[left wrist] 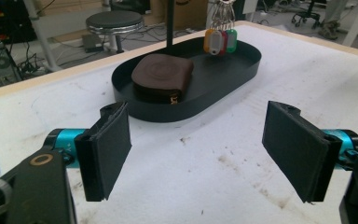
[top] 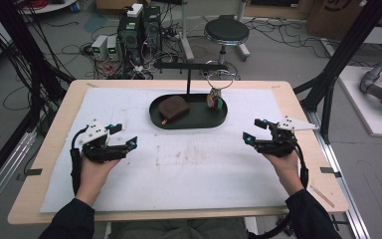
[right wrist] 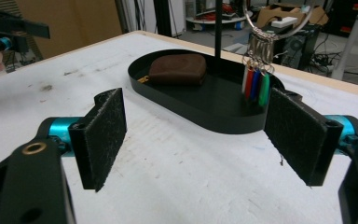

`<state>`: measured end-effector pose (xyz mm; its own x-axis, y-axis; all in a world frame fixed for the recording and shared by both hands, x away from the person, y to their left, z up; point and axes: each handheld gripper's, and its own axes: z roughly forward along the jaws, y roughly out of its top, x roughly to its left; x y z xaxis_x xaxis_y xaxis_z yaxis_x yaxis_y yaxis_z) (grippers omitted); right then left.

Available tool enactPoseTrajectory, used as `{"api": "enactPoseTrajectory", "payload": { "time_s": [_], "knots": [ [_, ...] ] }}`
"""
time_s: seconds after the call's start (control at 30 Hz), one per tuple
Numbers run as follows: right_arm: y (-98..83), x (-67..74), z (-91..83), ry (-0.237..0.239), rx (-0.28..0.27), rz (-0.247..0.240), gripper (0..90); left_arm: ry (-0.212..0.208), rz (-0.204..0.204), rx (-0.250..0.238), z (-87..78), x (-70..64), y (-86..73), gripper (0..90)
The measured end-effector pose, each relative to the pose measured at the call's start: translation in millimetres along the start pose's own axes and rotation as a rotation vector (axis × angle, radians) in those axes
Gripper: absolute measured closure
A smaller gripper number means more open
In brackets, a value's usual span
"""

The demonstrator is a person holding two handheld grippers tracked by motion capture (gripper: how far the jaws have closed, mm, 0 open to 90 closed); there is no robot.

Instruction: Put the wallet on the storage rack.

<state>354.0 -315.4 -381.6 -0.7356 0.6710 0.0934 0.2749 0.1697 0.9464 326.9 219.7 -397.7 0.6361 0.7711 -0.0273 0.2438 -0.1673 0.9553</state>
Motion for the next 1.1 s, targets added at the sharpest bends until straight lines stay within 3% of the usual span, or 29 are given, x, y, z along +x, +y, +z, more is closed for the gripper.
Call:
{"api": "enactPoseTrajectory", "payload": {
  "time_s": [0.2, 0.57, 1.1],
  "knots": [
    [-1.0, -3.5, -2.2, -0.026, -0.001, 0.008, 21.1, 0.0, 0.001, 0.0, -3.7, 3.7, -1.5, 23.5],
    [-4.9, -7.9, -3.0, -0.087, 0.061, -0.069, 21.1, 0.006, 0.007, -0.019, -9.8, 10.9, -1.3, 24.2],
    [-6.1, -11.5, -8.2, -0.099, 0.057, -0.068, 21.0, -0.007, -0.003, -0.01, -7.7, 15.4, -3.8, 24.2]
  ]
}}
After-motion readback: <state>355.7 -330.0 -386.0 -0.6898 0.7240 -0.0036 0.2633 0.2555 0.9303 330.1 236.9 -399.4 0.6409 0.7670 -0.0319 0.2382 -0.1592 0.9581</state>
